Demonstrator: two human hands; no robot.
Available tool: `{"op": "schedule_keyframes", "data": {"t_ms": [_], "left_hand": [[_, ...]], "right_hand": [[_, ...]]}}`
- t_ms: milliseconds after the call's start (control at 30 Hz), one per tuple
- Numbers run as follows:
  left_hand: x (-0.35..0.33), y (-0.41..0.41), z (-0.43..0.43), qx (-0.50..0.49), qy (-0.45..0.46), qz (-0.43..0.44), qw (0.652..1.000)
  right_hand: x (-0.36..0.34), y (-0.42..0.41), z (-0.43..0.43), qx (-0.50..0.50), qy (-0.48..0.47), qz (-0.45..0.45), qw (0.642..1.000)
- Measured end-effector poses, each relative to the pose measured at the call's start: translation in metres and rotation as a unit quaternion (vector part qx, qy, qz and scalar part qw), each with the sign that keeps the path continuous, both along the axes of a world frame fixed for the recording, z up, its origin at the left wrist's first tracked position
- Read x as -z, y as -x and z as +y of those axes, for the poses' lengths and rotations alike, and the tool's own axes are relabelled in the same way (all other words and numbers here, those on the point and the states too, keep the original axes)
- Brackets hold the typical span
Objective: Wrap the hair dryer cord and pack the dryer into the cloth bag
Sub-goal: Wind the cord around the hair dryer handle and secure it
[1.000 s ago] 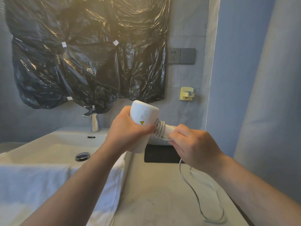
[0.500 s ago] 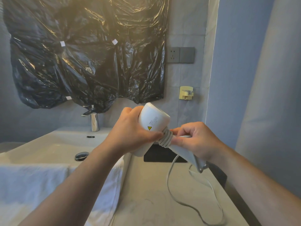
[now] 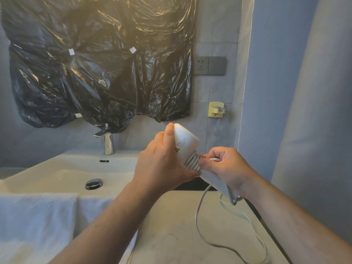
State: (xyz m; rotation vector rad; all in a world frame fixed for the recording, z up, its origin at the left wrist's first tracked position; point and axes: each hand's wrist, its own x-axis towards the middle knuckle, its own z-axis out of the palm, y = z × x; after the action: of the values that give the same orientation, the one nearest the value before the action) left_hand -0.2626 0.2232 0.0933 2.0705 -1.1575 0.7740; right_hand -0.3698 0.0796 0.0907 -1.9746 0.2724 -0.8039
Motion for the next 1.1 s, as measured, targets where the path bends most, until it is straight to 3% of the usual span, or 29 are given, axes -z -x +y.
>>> {"op": "schedule_keyframes", "data": {"t_ms": [100, 200, 333, 400, 600, 700, 767, 933, 1100], "left_hand": [[-0.001, -0.005, 0.001, 0.014, -0.009, -0.002, 1.0], [-0.003, -0.013, 0.007, 0.079, -0.004, 0.072, 0.994], [0.003, -0.025, 0.009, 0.276, 0.108, 0.215, 0.931], [0.005, -0.026, 0.008, 0.315, 0.144, 0.243, 0.906], [0.005, -0.018, 0.004, 0.359, 0.207, 0.265, 0.87], [0.005, -0.015, 0.0, 0.348, 0.241, 0.272, 0.864], [0.006, -0.014, -0.002, 0.326, 0.263, 0.276, 0.865], [0.008, -0.015, -0.006, 0.231, 0.31, 0.28, 0.879], [-0.001, -0.022, -0.003, 0.086, 0.315, 0.194, 0.925]], "right_hand": [[-0.002, 0.002, 0.0, -0.028, -0.009, 0.01, 1.0], [-0.005, 0.009, -0.006, -0.087, -0.048, 0.012, 0.995], [-0.006, 0.01, -0.014, -0.178, -0.13, -0.027, 0.975], [-0.007, 0.01, -0.014, -0.2, -0.161, -0.037, 0.966], [0.002, 0.002, -0.012, -0.21, -0.257, -0.071, 0.941], [0.019, -0.008, -0.002, -0.241, -0.366, -0.167, 0.883], [0.024, -0.013, 0.01, -0.222, -0.399, -0.185, 0.87], [0.027, -0.02, 0.032, -0.134, -0.381, -0.146, 0.903], [0.029, -0.015, 0.049, -0.059, -0.144, -0.008, 0.988]]}}
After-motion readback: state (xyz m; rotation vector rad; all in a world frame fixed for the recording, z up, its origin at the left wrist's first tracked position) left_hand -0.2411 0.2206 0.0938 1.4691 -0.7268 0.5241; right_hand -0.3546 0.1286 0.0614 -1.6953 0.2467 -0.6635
